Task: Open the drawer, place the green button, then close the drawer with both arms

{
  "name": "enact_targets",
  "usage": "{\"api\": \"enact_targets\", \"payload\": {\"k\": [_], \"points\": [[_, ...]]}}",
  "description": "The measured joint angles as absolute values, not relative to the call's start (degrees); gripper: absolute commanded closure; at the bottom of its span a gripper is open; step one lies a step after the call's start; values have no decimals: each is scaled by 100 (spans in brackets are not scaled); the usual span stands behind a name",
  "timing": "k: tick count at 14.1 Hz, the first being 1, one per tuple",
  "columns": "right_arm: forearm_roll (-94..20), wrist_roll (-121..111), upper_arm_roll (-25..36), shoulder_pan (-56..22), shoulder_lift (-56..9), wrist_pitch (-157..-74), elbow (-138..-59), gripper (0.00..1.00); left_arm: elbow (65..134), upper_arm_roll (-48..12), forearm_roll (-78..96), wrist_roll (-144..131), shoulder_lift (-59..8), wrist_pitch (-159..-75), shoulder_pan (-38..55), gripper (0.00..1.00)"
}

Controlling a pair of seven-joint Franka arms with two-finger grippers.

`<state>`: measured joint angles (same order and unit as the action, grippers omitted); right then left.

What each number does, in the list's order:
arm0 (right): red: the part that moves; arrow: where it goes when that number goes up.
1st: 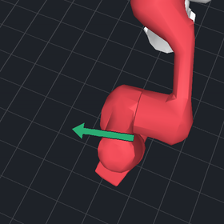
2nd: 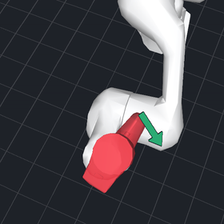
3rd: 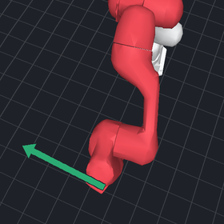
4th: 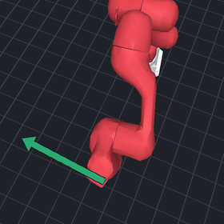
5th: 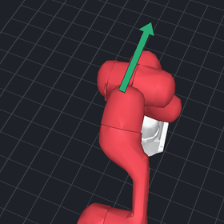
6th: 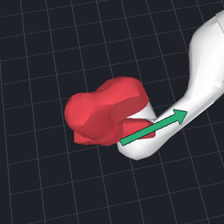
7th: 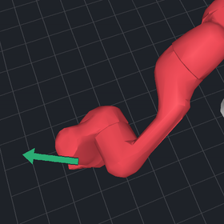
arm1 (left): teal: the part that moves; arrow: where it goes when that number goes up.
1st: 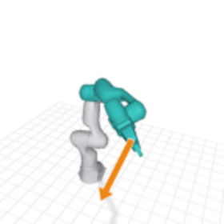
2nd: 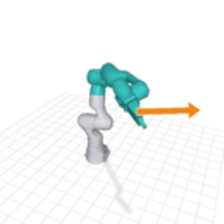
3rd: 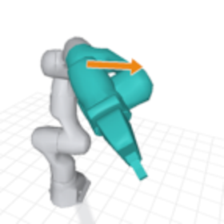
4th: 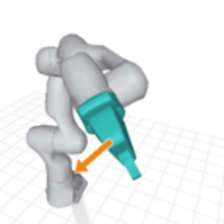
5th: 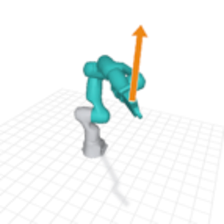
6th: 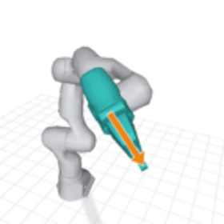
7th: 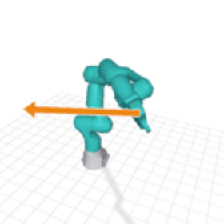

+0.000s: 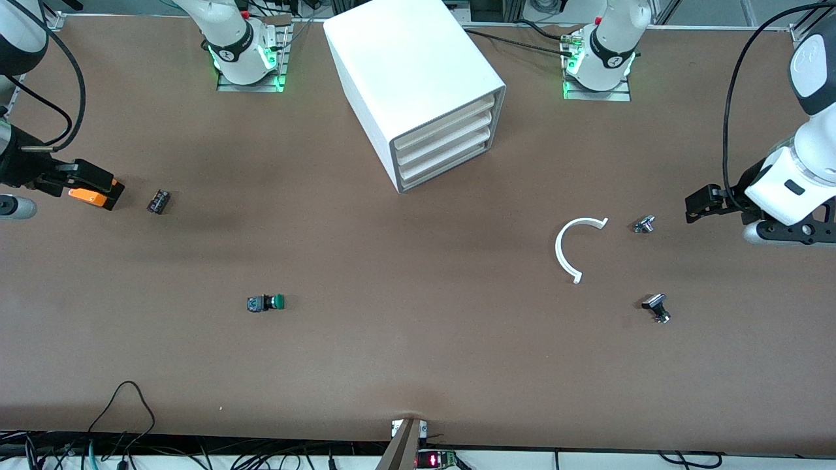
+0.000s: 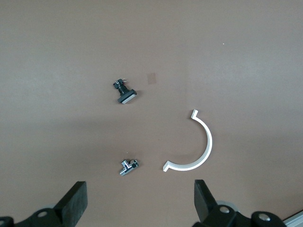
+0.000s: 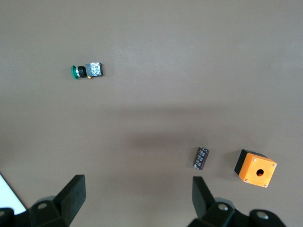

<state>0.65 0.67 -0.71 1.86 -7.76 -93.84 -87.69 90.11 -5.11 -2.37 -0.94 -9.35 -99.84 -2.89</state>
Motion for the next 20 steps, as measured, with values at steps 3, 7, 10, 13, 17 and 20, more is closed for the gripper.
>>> {"api": "enact_targets", "payload": {"k": [3,7,10,13,17,20], "points": [[65,67,-71,185,-776,-9384,-8769,0,9011,-511,-237,-94,-936,-9984,-289,1],[65,67,-71,185,-776,-9384,-8769,0,9011,-511,-237,-94,-937,-9984,-289,1],[65,67,-71,185,-776,-9384,-8769,0,9011,-513,-237,-94,-939,-9984,-289,1],[65,67,-78,167,-776,-9385,-8769,0,9011,-515,-237,-94,-943,-9984,-289,1],[65,67,-81,134,-775,-9386,-8768,0,9012,-515,-237,-94,-985,-9984,-307,1],[65,67,-81,134,-775,-9386,-8768,0,9012,-513,-237,-94,-1024,-9982,-319,1]]}}
